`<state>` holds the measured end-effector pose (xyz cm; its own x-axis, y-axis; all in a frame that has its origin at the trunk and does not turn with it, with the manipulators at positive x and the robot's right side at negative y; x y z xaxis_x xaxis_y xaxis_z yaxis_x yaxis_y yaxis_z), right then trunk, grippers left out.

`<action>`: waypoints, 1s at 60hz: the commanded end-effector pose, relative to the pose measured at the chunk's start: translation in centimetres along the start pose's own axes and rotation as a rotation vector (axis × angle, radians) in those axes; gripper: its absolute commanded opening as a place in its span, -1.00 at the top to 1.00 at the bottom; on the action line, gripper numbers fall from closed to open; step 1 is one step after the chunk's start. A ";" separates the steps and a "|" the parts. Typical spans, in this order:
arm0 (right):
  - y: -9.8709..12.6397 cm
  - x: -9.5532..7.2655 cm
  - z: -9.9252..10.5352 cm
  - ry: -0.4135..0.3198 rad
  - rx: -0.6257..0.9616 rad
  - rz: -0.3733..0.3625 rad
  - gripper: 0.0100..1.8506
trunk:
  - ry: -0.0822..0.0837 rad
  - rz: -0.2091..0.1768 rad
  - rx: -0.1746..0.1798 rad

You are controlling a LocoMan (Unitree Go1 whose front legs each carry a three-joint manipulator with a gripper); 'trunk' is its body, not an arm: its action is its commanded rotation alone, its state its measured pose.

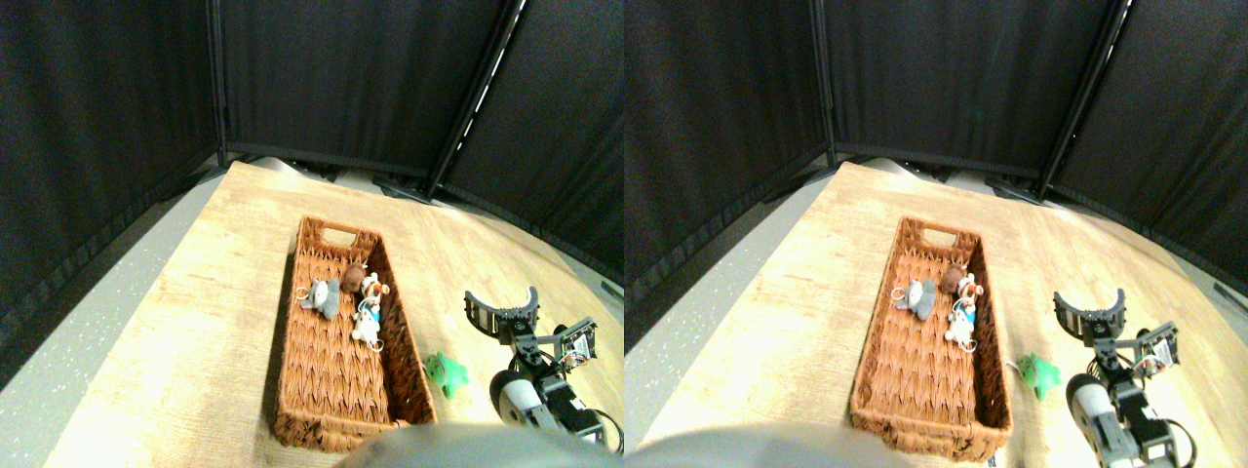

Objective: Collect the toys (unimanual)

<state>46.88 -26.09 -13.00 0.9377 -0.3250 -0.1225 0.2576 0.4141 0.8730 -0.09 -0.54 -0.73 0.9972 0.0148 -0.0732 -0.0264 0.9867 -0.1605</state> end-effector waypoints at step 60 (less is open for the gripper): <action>-4.2 -1.5 -4.4 0.219 0.193 -0.177 -0.19 | 0.007 0.033 -0.068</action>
<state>45.10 -23.24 -18.27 0.9162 -0.1557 -0.3692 0.3959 0.2089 0.8942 -0.28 -0.36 -0.52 0.9970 0.0308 -0.0707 -0.0449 0.9772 -0.2074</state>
